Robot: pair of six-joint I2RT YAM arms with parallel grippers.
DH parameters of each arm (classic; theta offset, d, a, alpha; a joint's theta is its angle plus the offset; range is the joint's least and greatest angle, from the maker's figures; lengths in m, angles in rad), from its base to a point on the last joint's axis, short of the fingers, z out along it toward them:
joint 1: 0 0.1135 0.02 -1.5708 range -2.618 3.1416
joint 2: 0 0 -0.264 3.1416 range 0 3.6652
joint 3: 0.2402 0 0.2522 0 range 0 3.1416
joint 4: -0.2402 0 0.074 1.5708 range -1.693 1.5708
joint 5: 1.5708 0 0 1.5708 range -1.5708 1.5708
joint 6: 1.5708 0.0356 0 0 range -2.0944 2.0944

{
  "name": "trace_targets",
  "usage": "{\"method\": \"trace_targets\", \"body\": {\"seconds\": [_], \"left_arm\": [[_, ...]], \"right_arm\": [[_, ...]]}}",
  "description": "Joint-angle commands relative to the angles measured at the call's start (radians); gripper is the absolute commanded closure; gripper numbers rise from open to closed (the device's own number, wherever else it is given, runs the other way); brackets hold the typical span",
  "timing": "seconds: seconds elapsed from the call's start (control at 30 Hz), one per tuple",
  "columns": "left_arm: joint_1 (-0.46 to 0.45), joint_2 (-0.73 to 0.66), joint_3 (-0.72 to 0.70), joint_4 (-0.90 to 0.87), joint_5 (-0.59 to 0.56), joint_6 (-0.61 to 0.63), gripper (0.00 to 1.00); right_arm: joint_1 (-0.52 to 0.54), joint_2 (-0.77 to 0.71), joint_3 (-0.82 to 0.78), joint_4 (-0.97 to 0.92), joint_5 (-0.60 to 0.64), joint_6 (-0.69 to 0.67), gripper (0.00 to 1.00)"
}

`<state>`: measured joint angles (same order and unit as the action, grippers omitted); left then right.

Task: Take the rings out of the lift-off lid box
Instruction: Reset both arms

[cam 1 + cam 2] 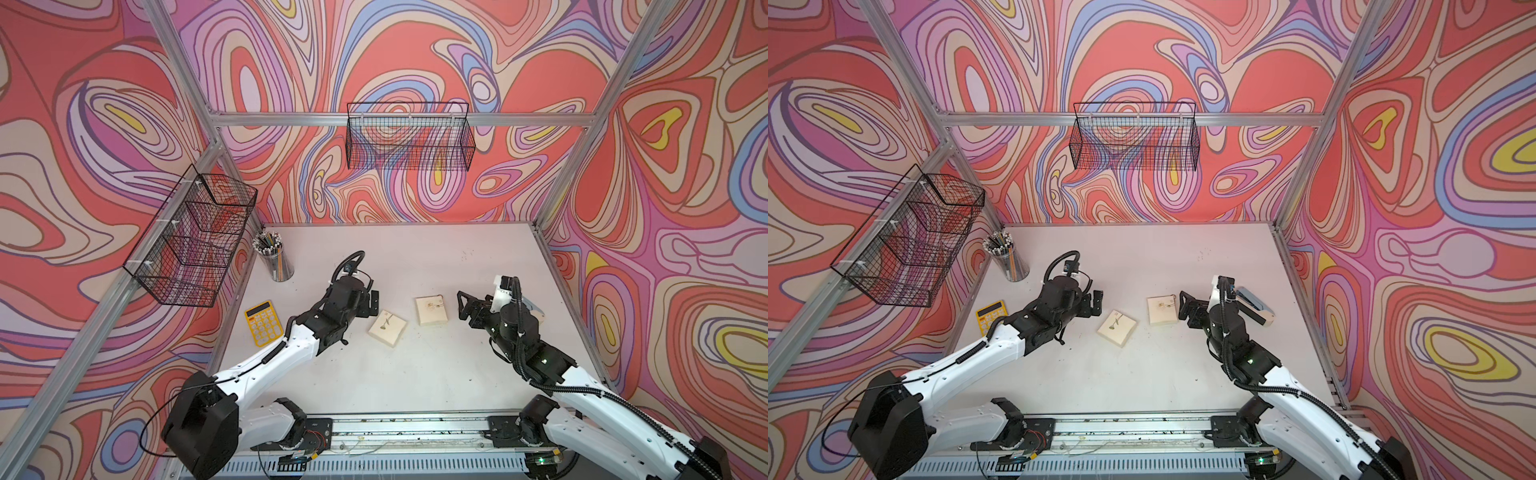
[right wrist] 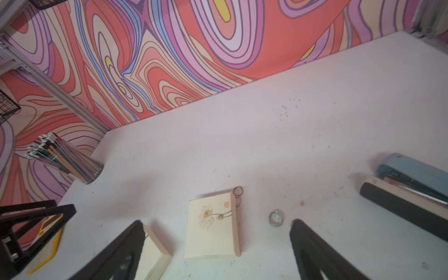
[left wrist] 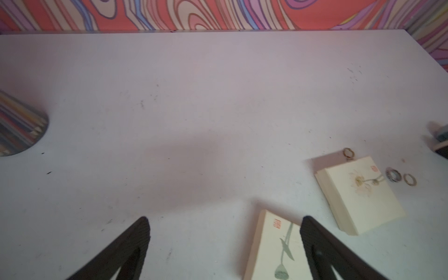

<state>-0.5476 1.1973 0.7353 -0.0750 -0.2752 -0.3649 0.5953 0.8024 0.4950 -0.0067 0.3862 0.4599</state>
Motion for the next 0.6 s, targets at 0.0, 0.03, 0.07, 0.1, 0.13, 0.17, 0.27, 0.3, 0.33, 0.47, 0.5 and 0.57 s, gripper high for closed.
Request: {"method": "trace_targets", "body": {"seconds": [0.0, 0.03, 0.07, 0.1, 0.13, 0.17, 0.27, 0.3, 0.33, 0.47, 0.5, 0.57], "left_arm": [[0.054, -0.038, -0.052, 0.131, -0.087, 0.041, 0.00], [0.067, -0.043, -0.065, 0.154, -0.114, 0.058, 0.00], [0.087, -0.044, -0.075, 0.172, -0.135, 0.075, 0.00], [0.103, -0.042, -0.084, 0.188, -0.152, 0.085, 0.00], [0.126, -0.044, -0.099, 0.201, -0.161, 0.092, 0.00], [0.152, -0.045, -0.112, 0.216, -0.162, 0.090, 0.00], [0.215, -0.055, -0.166, 0.261, -0.167, 0.081, 0.00], [0.232, -0.058, -0.184, 0.282, -0.172, 0.085, 0.00], [0.248, -0.061, -0.202, 0.303, -0.180, 0.092, 0.00], [0.276, -0.081, -0.261, 0.354, -0.229, 0.136, 0.00], [0.277, -0.086, -0.275, 0.383, -0.239, 0.149, 0.00], [0.277, -0.106, -0.301, 0.419, -0.275, 0.168, 0.00]], "right_arm": [[0.004, 0.036, 0.004, 0.094, 0.208, -0.183, 0.02], [0.003, 0.053, -0.006, 0.140, 0.262, -0.223, 0.02], [0.003, 0.068, -0.016, 0.189, 0.313, -0.259, 0.02], [0.001, 0.081, -0.030, 0.238, 0.348, -0.300, 0.02], [-0.005, 0.096, -0.050, 0.303, 0.377, -0.342, 0.02], [-0.015, 0.110, -0.066, 0.360, 0.394, -0.374, 0.02], [-0.069, 0.141, -0.110, 0.471, 0.393, -0.412, 0.02], [-0.089, 0.145, -0.129, 0.507, 0.385, -0.419, 0.01], [-0.114, 0.146, -0.154, 0.550, 0.380, -0.425, 0.02], [-0.222, 0.139, -0.243, 0.671, 0.312, -0.418, 0.02], [-0.247, 0.144, -0.257, 0.694, 0.293, -0.418, 0.02], [-0.286, 0.175, -0.268, 0.727, 0.297, -0.404, 0.02]]}}
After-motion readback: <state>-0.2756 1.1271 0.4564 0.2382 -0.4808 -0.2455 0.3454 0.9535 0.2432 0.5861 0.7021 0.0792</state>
